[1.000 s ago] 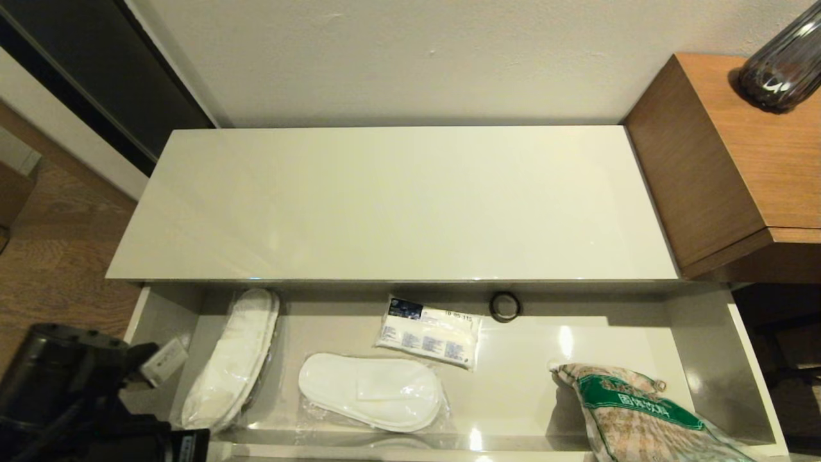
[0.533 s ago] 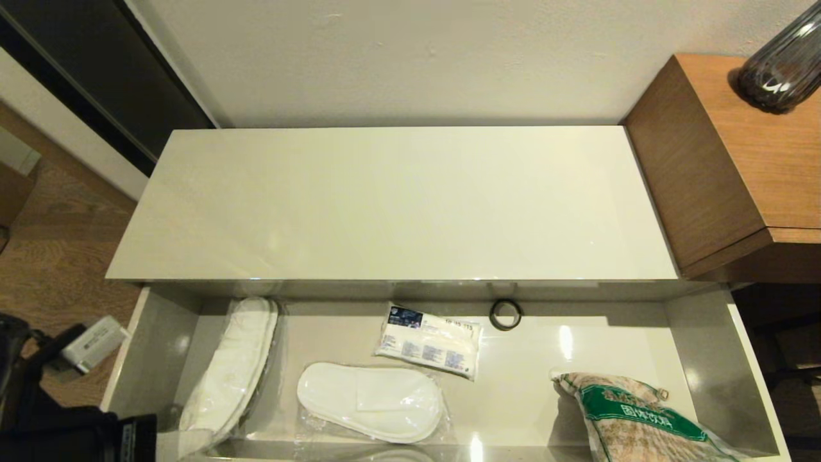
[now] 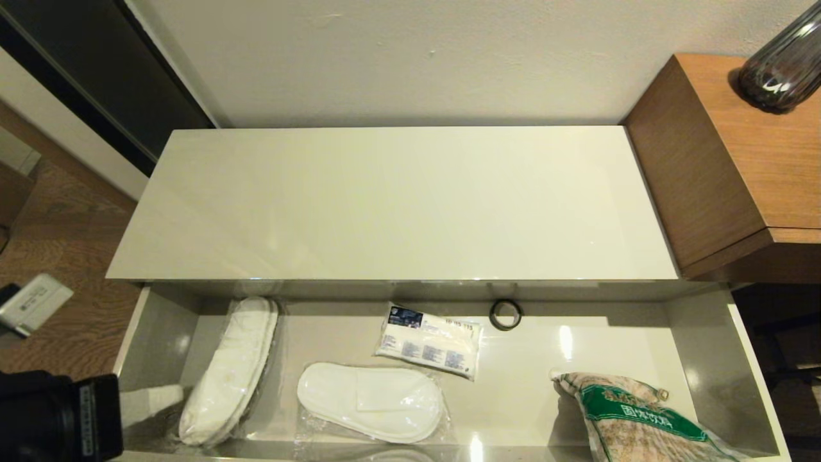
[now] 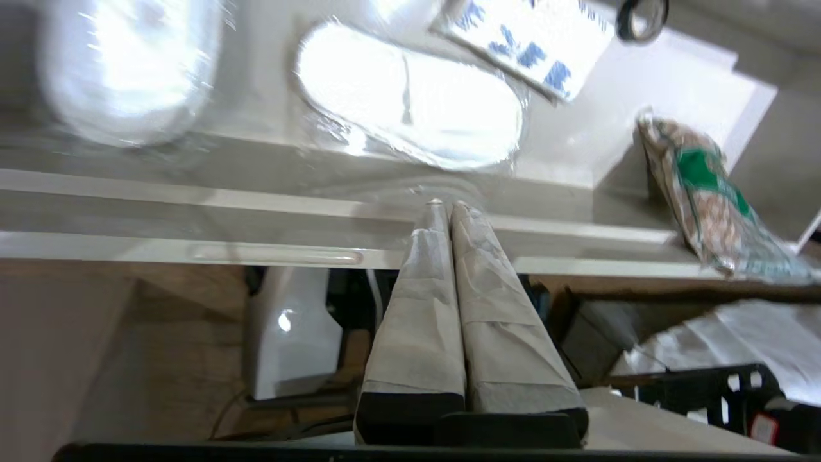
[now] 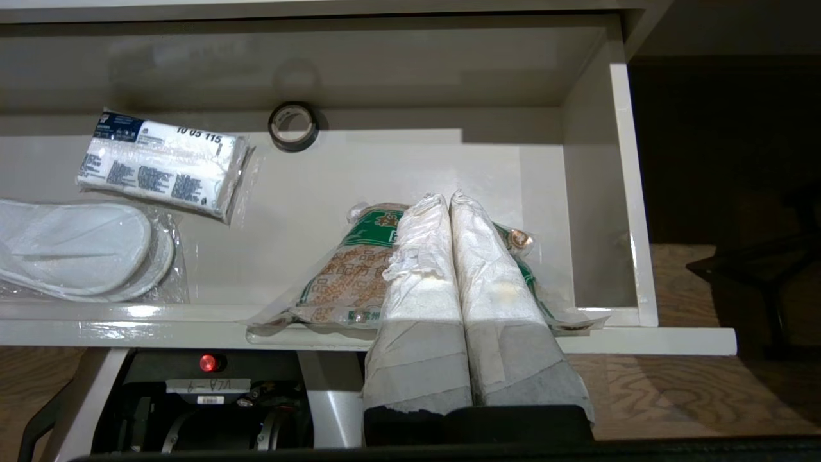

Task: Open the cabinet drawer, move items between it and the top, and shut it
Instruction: Take out the disposable slippers from the drawer

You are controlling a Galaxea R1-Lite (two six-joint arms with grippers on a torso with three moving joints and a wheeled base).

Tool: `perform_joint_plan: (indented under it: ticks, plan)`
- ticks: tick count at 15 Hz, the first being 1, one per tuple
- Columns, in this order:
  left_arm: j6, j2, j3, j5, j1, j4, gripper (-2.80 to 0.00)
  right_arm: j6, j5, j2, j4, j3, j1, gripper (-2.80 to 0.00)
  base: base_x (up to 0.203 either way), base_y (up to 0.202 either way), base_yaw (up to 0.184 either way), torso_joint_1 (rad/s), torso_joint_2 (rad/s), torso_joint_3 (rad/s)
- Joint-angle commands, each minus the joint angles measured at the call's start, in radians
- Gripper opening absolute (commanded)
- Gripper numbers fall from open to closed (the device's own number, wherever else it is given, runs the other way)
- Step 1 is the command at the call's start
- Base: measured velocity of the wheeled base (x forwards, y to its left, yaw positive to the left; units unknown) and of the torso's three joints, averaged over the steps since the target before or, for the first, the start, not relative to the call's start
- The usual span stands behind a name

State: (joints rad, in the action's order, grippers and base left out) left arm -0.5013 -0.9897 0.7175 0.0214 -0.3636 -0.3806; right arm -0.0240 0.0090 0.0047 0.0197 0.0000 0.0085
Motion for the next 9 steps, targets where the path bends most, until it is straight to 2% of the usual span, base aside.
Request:
perform_joint_plan:
  ticks: [1,5,9]
  plan:
    - [-0.003,0.042,0.082,-0.015,0.001,-0.074,-2.8,0.001,0.0,0.001,0.0,0.0,0.001,-2.8,0.0,0.0,0.0,0.0,0.0,0.0]
    - [-0.001,0.159,0.31,-0.08,0.003,-0.435,-2.8,-0.001,0.0,0.001,0.0,0.0,0.001,-2.8,0.0,0.0,0.0,0.0,0.0,0.0]
    - [0.0,0.329,0.345,-0.107,0.029,-0.721,-2.8,-0.001,0.0,0.001,0.0,0.0,0.001,-2.8,0.0,0.0,0.0,0.0,0.0,0.0]
